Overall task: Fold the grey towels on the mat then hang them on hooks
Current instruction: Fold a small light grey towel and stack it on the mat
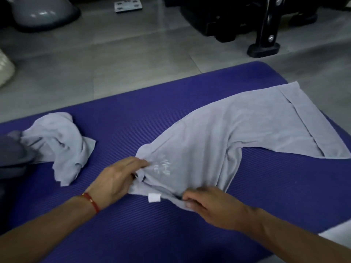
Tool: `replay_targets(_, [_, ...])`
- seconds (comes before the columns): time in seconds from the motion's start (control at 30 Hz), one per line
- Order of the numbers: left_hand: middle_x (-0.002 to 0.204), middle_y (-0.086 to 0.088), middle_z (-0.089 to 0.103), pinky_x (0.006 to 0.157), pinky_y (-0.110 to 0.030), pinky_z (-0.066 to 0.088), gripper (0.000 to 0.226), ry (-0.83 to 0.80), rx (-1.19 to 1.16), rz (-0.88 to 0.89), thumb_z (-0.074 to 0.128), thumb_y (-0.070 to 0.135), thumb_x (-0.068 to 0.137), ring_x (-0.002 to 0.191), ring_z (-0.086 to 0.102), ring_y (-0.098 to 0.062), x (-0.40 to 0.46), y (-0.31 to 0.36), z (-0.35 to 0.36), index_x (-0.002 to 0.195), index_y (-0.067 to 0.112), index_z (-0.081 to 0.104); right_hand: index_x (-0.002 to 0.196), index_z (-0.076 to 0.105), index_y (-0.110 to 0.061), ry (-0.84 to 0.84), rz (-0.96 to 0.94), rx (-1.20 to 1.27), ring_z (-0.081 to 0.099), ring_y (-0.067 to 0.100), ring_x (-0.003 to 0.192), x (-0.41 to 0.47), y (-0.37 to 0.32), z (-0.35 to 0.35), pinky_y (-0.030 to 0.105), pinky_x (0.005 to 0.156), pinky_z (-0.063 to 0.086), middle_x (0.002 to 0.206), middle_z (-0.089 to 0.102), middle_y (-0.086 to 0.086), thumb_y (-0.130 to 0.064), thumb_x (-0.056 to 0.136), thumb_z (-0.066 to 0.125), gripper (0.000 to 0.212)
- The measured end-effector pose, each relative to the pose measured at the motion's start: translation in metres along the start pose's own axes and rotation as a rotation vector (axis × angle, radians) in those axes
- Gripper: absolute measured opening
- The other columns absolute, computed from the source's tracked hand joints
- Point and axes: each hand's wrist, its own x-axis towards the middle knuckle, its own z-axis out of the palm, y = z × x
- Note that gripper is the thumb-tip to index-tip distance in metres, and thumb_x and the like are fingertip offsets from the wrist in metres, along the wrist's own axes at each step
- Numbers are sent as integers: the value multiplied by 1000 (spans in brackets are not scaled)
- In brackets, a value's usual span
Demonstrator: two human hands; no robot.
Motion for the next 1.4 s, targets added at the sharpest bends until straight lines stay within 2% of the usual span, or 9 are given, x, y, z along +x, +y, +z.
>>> replay_targets(0.1, [105,20,59,81,-3,39,65,41,-132,-350,64,-8,82,95,55,12,-49,4,18,125,38,51,105,64,-26,-204,6,1,55,-4,78,4,-11,24,14,73,41,88,67,-12,-33,100,55,13])
replay_targets(0.23, [110,11,55,88,-27,49,49,151,-360,-804,72,3,82,99,59,-14,-85,15,44,113,36,53,93,66,-22,-123,89,-166,59,9,82,44,5,24,34,82,52,91,67,-8,-32,97,53,17])
replay_targets(0.33, [111,1,59,87,-34,48,35,193,-527,-1154,73,24,86,102,59,-18,-91,36,63,115,27,52,110,64,-18,-39,76,-270,60,16,100,85,6,15,34,90,48,109,65,-2,-29,102,48,21])
replay_targets(0.47, [120,0,48,93,-26,42,42,181,-447,-1051,69,33,89,110,51,-16,-94,44,72,127,28,52,131,56,-21,-77,19,-351,50,19,123,127,6,17,33,102,42,133,56,-2,-28,102,49,31])
replay_targets(0.57, [133,-6,48,95,-44,50,47,196,-122,-927,61,35,92,118,50,-29,-95,13,60,137,24,53,144,48,-25,-104,-42,-422,43,21,133,162,-3,22,40,109,37,148,45,-3,-29,101,50,43])
replay_targets(0.77, [168,-3,-7,118,-61,20,64,-208,491,-894,47,44,98,154,-3,-34,-89,-77,13,157,39,21,161,13,-16,-315,75,-629,24,37,149,237,-28,38,51,120,21,161,24,22,-44,107,36,65])
replay_targets(1.13, [168,8,-15,121,-61,-2,61,-545,754,-1017,12,48,106,154,-15,-19,-87,-157,-13,161,24,-2,129,56,-24,-80,64,-585,53,26,118,243,-3,55,42,96,41,125,59,4,-36,106,39,32])
replay_targets(1.23, [167,12,-16,121,-61,-5,65,-485,670,-1230,11,53,105,154,-17,-22,-90,-172,-35,161,22,3,138,52,-33,-57,17,-570,55,24,118,234,-1,56,42,95,41,126,60,0,-34,106,42,34])
replay_targets(1.4, [166,-8,13,116,-55,26,63,-216,600,-1096,33,43,97,153,12,-30,-96,-119,-12,151,10,36,111,73,-32,-37,-36,-395,63,18,104,235,-7,53,41,93,40,105,69,-10,-39,103,52,23])
